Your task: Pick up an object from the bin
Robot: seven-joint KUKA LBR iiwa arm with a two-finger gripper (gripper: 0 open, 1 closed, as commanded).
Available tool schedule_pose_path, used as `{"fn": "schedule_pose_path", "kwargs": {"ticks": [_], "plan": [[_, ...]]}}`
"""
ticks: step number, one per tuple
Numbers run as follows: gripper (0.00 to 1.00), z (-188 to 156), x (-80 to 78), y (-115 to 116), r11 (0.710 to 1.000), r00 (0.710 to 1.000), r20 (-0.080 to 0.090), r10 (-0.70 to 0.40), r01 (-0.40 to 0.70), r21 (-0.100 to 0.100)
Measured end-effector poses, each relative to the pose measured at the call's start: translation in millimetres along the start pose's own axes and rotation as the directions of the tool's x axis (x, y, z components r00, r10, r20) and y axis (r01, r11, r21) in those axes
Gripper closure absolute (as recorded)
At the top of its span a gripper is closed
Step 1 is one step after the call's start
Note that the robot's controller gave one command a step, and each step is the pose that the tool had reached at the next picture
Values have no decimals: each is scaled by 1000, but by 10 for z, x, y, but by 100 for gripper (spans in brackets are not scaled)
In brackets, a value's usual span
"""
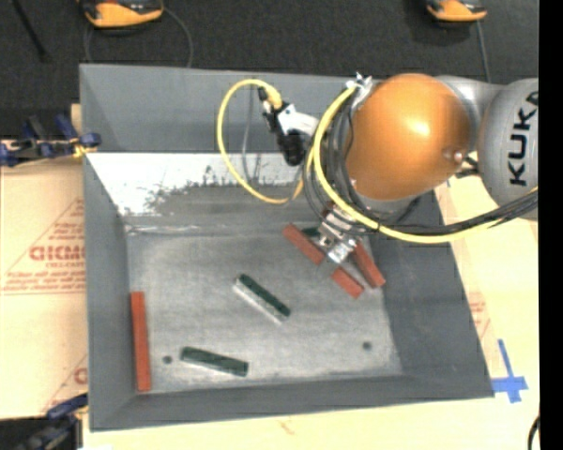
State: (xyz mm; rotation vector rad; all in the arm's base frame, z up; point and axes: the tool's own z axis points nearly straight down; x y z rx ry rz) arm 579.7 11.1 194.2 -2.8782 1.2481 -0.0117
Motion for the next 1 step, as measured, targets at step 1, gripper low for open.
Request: {"fn": "schedule_pose_path", "kwargs": {"ticks": [1], "plan": [[100, -1146, -97, 91, 999, 999, 0, -53, 53, -1]]}}
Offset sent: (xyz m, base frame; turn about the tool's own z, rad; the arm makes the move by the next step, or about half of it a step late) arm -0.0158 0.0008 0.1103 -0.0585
